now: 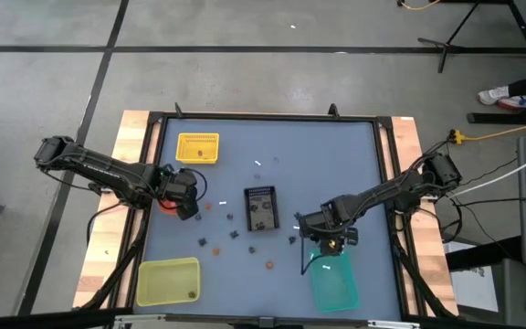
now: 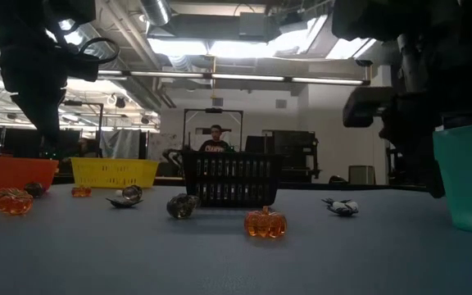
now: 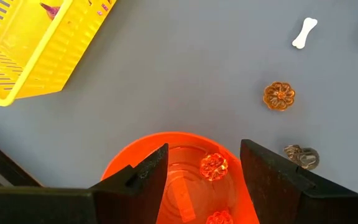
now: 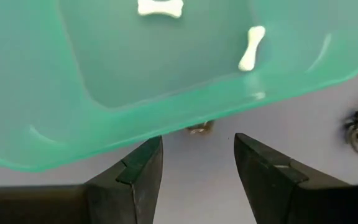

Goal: Sort Halloween decoration
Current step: Put the black skull toy into the bottom yellow bin

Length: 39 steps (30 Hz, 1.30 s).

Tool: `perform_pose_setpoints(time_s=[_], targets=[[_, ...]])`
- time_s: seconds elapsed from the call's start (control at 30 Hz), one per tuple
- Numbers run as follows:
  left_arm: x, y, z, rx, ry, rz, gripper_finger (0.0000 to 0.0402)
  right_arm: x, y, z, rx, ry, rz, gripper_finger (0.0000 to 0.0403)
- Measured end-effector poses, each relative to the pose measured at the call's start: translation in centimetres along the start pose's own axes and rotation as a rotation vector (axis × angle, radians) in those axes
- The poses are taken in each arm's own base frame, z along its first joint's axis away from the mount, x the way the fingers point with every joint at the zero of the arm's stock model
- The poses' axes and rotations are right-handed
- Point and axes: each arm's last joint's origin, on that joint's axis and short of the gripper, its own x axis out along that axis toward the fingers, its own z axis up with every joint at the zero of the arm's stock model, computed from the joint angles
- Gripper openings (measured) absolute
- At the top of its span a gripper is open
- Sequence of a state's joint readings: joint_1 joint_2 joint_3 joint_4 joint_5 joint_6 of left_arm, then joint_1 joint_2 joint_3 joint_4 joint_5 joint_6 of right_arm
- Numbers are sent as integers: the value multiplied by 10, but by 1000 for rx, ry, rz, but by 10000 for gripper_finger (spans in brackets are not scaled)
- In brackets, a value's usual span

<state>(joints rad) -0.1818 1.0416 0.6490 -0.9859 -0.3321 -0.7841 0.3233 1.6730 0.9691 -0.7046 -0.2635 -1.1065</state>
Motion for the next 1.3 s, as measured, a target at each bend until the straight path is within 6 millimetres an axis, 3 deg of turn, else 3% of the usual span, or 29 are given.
perform_pose_setpoints(time_s=[0.5, 1.3], targets=[[0, 0, 0, 0, -1, -1, 183, 14, 5, 2, -41, -31, -46, 198], [0, 0, 0, 0, -1, -1, 183, 20, 5, 0, -35, -30, -27, 196]])
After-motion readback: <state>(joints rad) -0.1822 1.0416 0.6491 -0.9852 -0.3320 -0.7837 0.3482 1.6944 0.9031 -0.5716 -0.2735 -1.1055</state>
